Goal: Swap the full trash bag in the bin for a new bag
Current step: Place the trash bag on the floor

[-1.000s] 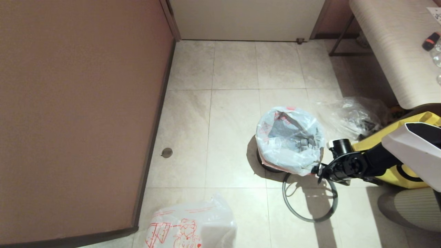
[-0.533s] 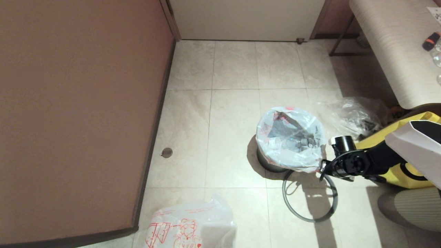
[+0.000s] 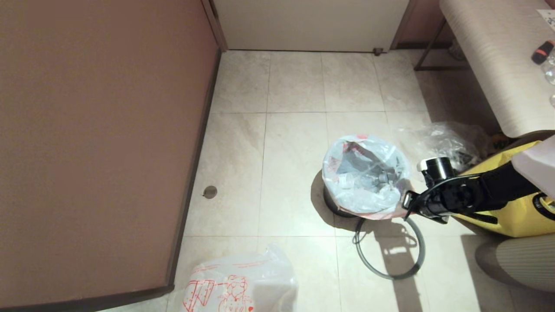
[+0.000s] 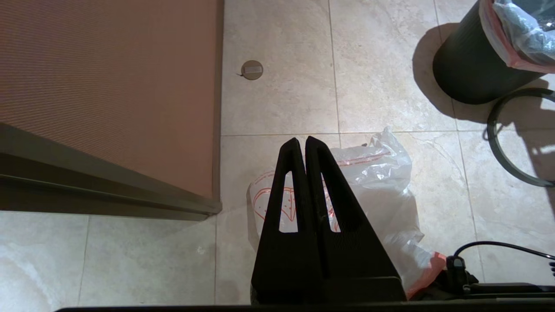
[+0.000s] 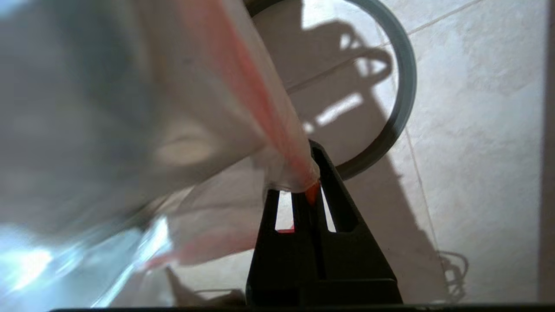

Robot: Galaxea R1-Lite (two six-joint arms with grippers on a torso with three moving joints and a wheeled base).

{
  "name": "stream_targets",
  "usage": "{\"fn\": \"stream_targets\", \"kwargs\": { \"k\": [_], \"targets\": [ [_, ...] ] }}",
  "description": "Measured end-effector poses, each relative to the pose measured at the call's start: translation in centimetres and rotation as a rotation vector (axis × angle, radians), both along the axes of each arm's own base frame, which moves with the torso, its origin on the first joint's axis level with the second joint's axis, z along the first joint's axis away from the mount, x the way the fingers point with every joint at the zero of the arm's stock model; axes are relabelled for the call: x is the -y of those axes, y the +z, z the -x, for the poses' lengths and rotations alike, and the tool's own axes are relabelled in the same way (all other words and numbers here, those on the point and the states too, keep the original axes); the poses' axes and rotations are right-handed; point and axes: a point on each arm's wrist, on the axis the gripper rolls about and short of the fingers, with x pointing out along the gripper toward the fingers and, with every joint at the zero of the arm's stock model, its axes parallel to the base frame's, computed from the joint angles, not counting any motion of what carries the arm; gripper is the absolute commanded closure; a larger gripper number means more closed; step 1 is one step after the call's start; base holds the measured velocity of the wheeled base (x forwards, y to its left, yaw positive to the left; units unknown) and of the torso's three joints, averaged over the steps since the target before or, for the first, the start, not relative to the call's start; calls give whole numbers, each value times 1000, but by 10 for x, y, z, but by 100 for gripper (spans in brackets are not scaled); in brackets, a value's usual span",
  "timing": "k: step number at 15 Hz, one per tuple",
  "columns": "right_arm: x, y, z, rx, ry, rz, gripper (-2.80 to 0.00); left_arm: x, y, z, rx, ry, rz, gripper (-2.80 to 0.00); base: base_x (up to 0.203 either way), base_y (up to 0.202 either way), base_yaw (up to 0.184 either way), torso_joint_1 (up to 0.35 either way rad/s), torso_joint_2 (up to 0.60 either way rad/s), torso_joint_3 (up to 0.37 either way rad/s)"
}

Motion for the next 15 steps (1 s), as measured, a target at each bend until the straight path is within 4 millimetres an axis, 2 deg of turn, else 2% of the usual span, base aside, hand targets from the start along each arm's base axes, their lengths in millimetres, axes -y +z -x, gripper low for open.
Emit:
{"fn": "stream_targets", "kwargs": {
  "k": [8, 15],
  "targets": [
    [-19, 90, 46, 67, 87, -96, 0, 0, 0, 0, 0, 0, -1, 0, 0, 0, 0, 0, 0, 0],
    [-31, 145, 70, 188, 181, -159, 0, 0, 0, 0, 0, 0, 0, 0, 0, 0, 0, 0, 0, 0]
  ]
}}
